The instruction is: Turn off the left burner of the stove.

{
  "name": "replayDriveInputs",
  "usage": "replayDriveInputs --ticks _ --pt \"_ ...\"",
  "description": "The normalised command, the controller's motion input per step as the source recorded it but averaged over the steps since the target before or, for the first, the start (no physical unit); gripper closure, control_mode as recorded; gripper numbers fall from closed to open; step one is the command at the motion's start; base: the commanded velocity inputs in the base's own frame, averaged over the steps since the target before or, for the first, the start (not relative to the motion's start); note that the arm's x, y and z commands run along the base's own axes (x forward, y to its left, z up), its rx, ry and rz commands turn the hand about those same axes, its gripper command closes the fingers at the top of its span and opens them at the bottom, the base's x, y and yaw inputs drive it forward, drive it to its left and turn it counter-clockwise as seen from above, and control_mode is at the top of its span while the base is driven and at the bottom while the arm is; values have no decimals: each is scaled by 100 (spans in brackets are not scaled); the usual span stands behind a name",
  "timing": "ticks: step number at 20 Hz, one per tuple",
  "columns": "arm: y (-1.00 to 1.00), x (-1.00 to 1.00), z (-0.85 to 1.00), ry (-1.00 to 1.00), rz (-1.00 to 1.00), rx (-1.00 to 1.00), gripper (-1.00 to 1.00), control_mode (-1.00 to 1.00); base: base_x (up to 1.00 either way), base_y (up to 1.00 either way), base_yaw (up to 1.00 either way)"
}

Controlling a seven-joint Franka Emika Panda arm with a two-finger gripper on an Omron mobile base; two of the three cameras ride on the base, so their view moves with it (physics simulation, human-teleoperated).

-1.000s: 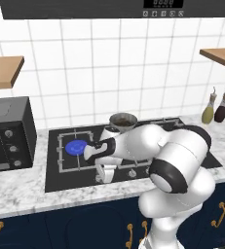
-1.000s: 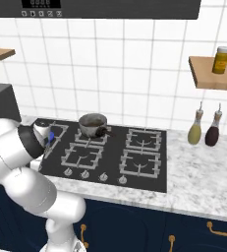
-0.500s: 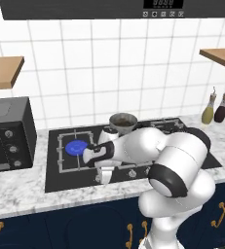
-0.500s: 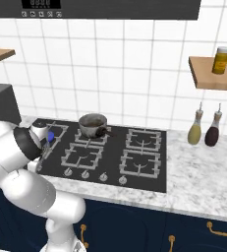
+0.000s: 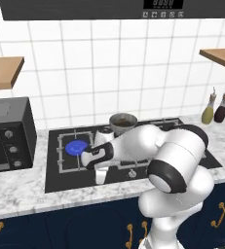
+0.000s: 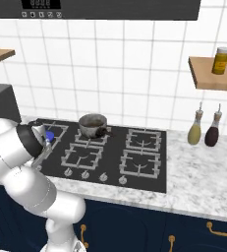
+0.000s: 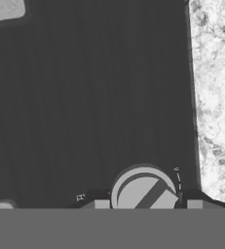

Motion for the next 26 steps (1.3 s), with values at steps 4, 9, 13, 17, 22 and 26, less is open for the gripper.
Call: replayDriveInputs --ticks 4,9,13,17,22,26 --pt "25 1 -8 3 -38 -3 100 -100 0 0 0" --pt "18 0 -16 3 -38 -2 100 -100 0 0 0" --pt "18 0 -13 6 -37 0 100 -100 0 0 0" --pt "27 0 -10 4 -41 0 100 -100 0 0 0" --pt "30 0 -13 7 -59 0 100 -100 0 0 0" --pt "23 0 -14 15 -67 0 100 -100 0 0 0"
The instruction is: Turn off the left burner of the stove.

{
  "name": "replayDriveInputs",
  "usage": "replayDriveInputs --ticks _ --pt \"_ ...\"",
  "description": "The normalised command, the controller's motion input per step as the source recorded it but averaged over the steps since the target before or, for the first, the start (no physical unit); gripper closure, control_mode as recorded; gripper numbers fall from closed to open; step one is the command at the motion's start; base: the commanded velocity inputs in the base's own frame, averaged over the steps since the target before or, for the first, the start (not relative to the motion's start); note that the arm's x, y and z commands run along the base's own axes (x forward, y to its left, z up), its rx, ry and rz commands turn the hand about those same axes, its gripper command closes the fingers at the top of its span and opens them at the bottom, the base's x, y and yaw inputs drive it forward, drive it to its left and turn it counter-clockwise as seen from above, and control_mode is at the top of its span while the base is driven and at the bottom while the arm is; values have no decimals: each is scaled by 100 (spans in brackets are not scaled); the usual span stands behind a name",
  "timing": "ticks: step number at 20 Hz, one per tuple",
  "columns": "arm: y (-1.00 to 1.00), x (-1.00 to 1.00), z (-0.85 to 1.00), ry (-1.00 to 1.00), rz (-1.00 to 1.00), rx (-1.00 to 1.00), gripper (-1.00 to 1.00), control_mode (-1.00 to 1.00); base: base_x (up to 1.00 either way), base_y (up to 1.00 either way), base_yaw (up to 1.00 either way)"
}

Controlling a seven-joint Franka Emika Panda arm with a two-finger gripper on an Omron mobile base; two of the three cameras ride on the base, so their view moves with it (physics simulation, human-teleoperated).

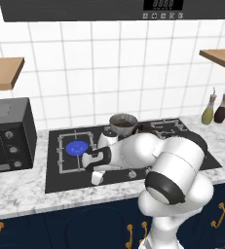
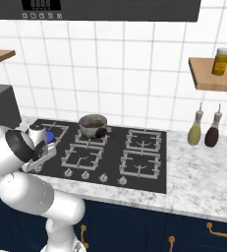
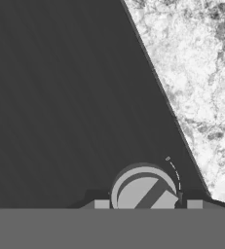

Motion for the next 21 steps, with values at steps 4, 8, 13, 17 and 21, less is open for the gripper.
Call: replayDriveInputs --ticks 4,8,13,17,21 --pt "27 0 -16 19 -68 0 100 -100 0 0 0" --pt "33 4 -13 24 -66 -4 100 -100 0 0 0" --pt "34 9 -9 30 -64 -8 100 -100 0 0 0" --pt "29 8 -19 19 -57 -6 100 -100 0 0 0" --pt "29 1 -13 15 -42 -2 100 -100 0 0 0"
